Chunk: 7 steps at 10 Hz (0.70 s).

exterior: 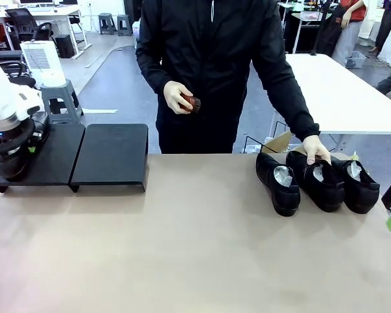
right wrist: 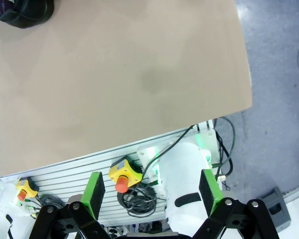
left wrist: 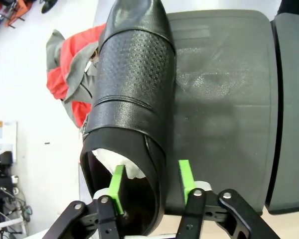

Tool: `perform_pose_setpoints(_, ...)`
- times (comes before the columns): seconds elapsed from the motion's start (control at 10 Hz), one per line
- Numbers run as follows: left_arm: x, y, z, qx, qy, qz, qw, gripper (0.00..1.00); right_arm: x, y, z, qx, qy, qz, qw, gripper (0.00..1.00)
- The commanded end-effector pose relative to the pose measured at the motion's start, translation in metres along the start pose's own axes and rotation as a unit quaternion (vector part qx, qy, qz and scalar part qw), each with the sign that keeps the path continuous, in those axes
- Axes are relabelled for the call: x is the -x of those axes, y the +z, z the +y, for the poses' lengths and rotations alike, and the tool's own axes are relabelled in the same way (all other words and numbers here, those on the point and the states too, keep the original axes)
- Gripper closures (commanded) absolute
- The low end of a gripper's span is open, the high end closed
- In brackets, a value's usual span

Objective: Organize the shoes by placing them on the stand.
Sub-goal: Place the Shoe from the middle of the table onto the Shoes Stand.

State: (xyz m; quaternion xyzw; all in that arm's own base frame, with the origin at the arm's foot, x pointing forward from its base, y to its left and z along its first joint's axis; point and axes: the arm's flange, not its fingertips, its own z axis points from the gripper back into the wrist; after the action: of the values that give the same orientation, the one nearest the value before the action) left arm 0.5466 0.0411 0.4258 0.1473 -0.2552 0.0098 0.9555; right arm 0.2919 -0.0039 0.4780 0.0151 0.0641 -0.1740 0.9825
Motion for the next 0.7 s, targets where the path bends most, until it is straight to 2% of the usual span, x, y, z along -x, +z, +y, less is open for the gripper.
perform_pose_setpoints(0.0, 0.010, 0.018, -0.004, -0.013, 0.014, -0.002, 1.000, 0.13, -0.001, 0.001, 0.001, -0.003, 0.004, -0.001, 1.000, 0.00)
perform_pose_setpoints(0.1, 0.016, 0.033, -0.006, -0.007, 0.017, -0.003, 1.000, 0.13, 0.000, 0.000, 0.000, 0.000, 0.000, 0.000, 1.000, 0.00)
perform_pose_setpoints(0.2, 0.020, 0.042, -0.007, -0.002, 0.021, -0.014, 1.000, 0.13, 0.021, 0.012, -0.012, 0.034, 0.017, 0.006, 0.999, 0.00)
perform_pose_setpoints(0.3, 0.023, 0.050, -0.006, -0.001, 0.023, -0.024, 0.999, 0.13, 0.049, 0.027, -0.030, 0.047, 0.008, -0.002, 0.999, 0.00)
perform_pose_setpoints(0.5, 0.025, 0.058, 0.000, 0.012, 0.031, -0.030, 0.999, 0.13, 0.099, 0.048, -0.053, 0.039, 0.038, 0.010, 0.998, 0.00)
perform_pose_setpoints(0.6, 0.027, 0.063, 0.002, 0.016, 0.035, -0.026, 0.999, 0.13, 0.110, 0.051, -0.057, 0.035, 0.045, 0.025, 0.998, 0.00)
